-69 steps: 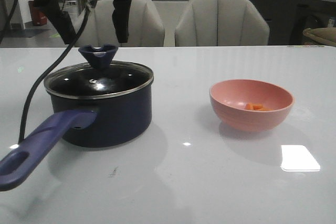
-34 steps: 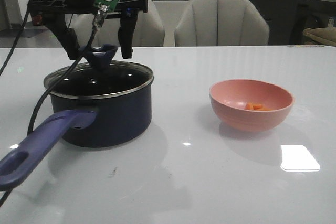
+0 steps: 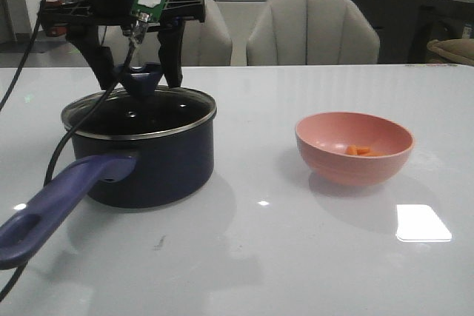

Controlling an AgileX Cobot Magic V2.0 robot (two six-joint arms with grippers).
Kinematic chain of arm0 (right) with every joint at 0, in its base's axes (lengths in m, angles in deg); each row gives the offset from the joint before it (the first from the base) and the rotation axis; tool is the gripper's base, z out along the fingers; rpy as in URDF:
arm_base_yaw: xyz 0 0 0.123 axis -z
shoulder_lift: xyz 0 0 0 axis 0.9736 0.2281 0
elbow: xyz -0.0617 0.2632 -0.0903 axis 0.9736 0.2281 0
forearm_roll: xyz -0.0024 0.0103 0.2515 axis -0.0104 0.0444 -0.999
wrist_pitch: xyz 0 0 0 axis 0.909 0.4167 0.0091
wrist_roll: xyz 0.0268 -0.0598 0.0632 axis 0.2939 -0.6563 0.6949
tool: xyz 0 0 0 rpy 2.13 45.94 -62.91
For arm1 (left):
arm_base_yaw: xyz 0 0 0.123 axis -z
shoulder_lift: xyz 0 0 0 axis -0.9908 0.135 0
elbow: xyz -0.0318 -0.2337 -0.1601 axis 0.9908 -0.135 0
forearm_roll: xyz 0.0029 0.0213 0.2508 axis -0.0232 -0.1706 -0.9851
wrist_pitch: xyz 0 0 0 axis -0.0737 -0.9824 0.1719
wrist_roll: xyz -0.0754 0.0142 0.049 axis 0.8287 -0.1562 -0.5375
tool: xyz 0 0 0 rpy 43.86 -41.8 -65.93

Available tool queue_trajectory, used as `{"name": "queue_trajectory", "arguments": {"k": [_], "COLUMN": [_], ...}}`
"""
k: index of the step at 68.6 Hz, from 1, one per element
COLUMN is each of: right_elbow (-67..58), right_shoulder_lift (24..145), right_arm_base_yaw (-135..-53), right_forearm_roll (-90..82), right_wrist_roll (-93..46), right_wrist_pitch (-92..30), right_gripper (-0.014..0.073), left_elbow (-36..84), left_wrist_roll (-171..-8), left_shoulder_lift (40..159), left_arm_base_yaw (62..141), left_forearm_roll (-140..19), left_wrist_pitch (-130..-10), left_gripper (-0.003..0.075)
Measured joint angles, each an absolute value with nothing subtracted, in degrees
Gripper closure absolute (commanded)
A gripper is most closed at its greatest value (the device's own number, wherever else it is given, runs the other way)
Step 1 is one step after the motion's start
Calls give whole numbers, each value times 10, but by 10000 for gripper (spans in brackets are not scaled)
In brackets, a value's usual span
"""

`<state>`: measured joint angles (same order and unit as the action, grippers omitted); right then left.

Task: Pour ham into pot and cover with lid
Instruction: 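Lift the glass lid off the saucepan with the left gripper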

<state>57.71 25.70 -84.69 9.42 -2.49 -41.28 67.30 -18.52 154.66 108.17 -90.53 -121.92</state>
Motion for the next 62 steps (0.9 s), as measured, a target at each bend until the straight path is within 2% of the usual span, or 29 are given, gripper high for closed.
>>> {"name": "queue_trajectory", "arguments": {"k": [35, 62], "right_elbow": [577, 577], "right_shoulder_lift": [257, 257], "right_arm_base_yaw": [-847, -847], "right_forearm_roll": [94, 94], "right_wrist_roll": [-25, -25], "right_wrist_pitch": [-413, -413], "right_gripper": [432, 432], "left_elbow": [689, 690], "left_wrist_roll": [-185, -235], "left_shoulder_lift": [1547, 1496], "left_arm_base_yaw": [1082, 1072], "left_forearm_roll": [-906, -917], "left_wrist_pitch": [-1236, -1260], "left_gripper": [403, 403]}}
